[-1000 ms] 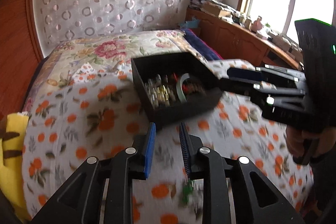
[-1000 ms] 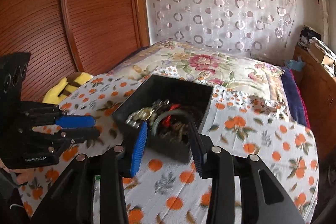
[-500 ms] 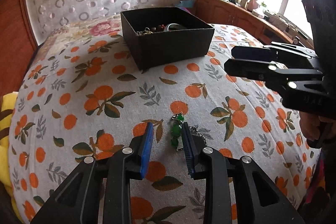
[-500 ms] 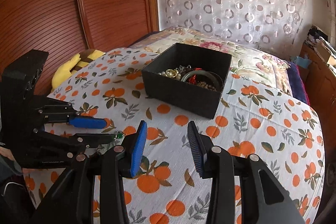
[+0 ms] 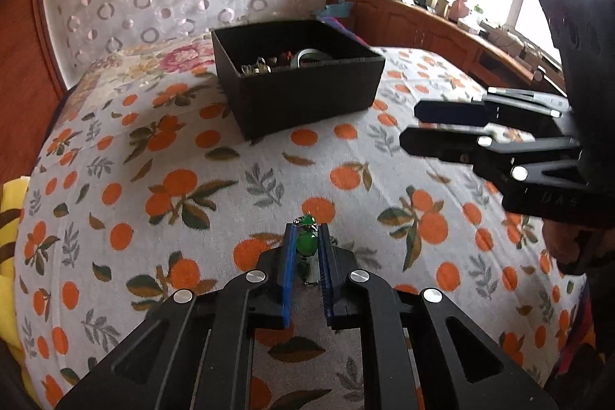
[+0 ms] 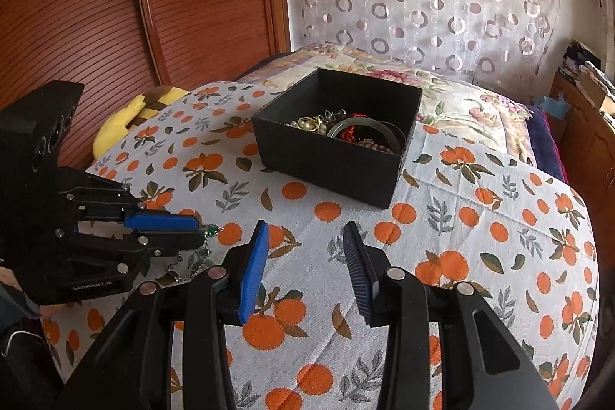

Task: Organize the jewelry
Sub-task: 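Grasp the second green bead charm with the left gripper, then carry the green charm into the black box and open the left gripper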

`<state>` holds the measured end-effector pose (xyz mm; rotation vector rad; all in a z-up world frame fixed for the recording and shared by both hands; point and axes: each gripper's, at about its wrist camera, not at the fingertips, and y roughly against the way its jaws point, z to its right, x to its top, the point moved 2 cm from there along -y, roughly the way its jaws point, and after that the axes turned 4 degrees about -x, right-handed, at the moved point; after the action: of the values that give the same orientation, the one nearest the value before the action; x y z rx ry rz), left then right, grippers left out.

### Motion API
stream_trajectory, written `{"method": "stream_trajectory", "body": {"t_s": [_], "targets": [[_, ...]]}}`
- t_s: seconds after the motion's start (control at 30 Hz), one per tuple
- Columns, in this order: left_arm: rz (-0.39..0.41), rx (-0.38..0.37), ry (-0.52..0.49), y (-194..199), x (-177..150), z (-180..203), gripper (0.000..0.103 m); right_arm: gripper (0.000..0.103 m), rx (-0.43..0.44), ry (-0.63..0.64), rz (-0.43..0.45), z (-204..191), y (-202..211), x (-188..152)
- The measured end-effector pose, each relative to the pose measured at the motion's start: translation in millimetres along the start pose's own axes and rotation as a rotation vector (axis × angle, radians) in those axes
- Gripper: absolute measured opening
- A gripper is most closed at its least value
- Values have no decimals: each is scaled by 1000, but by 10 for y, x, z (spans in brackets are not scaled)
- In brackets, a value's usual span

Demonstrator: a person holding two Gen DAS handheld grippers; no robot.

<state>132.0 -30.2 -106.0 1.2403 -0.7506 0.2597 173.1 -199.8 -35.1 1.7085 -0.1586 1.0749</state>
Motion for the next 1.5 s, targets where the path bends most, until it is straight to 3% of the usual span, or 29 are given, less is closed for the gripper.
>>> {"method": "stream_trajectory", "body": {"t_s": [0.67,1.07,1.4,1.43,1.5], "targets": [[190,16,-17,329,1031,-38,10,43,0,-25,78,153,65,393],[195,33,-4,81,1427,-125,10,43,-21,-54,101,322,58,516],[232,42,-24,141,1600,-82,10,43,-38,-68,115,377,96,569],[232,56,-24,130,1591,-93,12,43,-43,-70,116,378,96,566],[222,77,-23,108,1553,-114,32,43,-48,-74,116,379,93,551]]}}
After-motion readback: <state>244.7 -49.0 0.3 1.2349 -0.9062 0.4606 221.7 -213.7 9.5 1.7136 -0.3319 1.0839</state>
